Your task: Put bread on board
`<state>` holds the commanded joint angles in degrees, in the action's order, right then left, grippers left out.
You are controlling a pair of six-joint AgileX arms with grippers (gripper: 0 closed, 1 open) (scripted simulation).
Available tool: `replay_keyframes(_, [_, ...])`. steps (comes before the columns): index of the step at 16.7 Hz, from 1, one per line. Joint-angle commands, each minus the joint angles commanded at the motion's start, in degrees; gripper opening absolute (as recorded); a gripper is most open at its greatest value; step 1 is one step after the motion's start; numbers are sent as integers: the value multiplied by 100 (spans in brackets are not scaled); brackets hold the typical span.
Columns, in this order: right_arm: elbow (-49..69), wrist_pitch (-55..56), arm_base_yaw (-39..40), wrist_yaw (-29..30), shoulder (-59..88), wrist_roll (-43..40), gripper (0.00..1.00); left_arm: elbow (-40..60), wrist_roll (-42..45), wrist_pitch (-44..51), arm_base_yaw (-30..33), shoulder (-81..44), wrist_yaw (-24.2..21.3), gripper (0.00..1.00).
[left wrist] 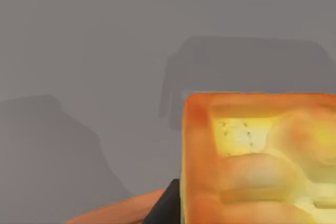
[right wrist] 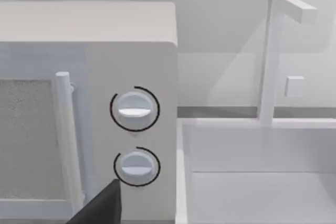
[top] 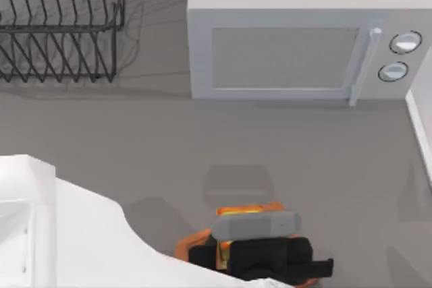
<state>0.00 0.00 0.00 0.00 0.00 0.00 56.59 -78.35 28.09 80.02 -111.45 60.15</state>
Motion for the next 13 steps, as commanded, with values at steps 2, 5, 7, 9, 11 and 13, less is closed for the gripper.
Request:
replay_keyframes(2, [0,0,0,0,0,0,100,-206,-556,-21,437,-100,434,0])
replay_keyframes(5, [0,0,0,0,0,0,100,-514,-1219,-38,972,-215,992,0])
replay_keyframes(7, [0,0,0,0,0,0,100,-662,-1434,-19,1175,-285,1218,0])
replay_keyframes(9, [0,0,0,0,0,0,100,-684,-1464,-16,1204,-296,1250,0])
replay_keyframes(11, [0,0,0,0,0,0,100,-684,-1464,-16,1204,-296,1250,0])
replay_keyframes(13, [0,0,0,0,0,0,100,-684,-1464,-16,1204,-296,1250,0])
